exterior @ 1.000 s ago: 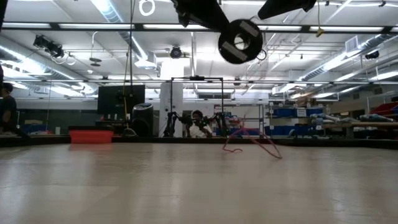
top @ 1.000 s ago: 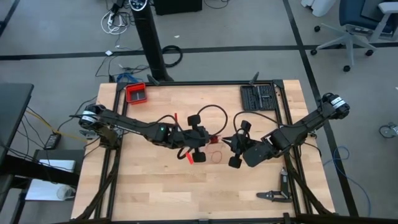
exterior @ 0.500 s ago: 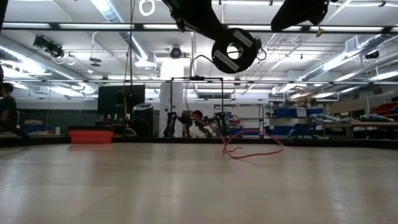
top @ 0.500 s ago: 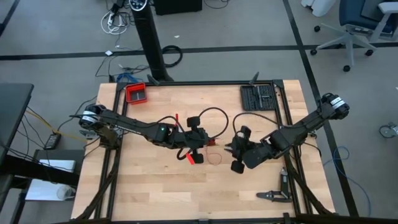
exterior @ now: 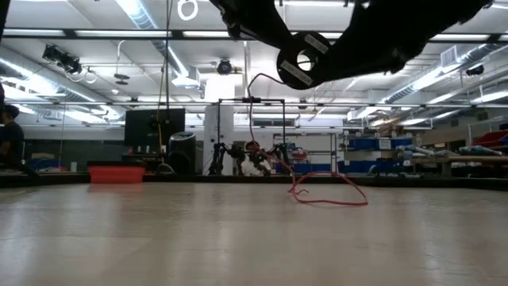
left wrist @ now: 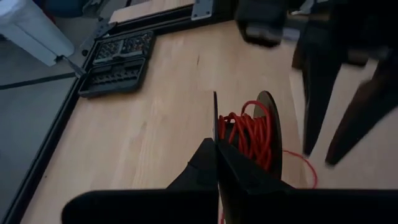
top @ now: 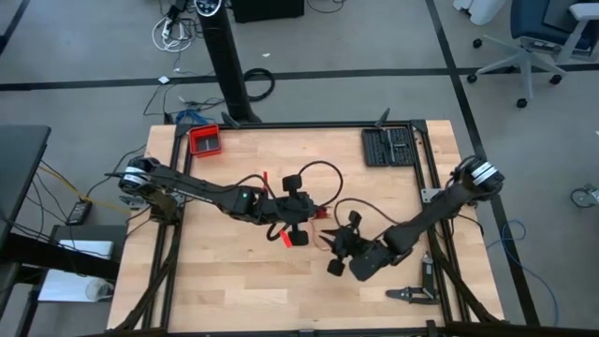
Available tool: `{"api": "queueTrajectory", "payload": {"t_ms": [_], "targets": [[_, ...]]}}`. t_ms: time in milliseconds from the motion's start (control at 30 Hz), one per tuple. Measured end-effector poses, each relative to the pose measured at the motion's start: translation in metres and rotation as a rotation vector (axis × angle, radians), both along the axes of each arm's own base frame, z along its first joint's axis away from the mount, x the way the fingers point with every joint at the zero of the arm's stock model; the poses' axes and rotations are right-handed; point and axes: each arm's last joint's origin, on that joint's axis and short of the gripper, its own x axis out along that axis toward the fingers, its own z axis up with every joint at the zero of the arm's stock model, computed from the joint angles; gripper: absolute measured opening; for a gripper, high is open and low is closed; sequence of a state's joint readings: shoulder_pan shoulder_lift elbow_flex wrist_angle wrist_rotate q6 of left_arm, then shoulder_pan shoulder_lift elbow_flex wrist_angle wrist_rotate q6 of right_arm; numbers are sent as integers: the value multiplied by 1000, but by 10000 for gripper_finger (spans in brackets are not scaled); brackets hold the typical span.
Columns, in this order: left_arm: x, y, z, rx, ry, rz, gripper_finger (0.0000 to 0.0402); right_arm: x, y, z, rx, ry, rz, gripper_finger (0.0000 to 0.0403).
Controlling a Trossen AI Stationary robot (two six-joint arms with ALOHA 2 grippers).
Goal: Coil cords
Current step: Coil the red wire onto the spool
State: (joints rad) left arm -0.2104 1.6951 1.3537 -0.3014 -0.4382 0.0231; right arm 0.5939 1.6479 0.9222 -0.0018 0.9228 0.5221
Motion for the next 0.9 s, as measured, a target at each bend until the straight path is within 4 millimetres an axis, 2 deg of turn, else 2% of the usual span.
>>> {"api": "queueTrajectory", "payload": {"t_ms": [167, 267, 400, 767, 900], "targets": [[-1, 1, -4, 23, -7, 44, 1, 18, -2, -17, -16, -43, -35, 66], [-1, 2, -4, 26, -18, 65, 1, 21, -4, -25, -65, -68, -108, 66], [-1, 0, -3, 51, -34, 107, 1, 21, -5, -26, -104, -136, -224, 66], [0, -10, 6, 47, -155, 176, 1, 25, -6, -23, -58, -197, -257, 66], [-2, -15, 6, 68, -175, 224, 1, 23, -5, -25, -82, -261, -350, 67]]}}
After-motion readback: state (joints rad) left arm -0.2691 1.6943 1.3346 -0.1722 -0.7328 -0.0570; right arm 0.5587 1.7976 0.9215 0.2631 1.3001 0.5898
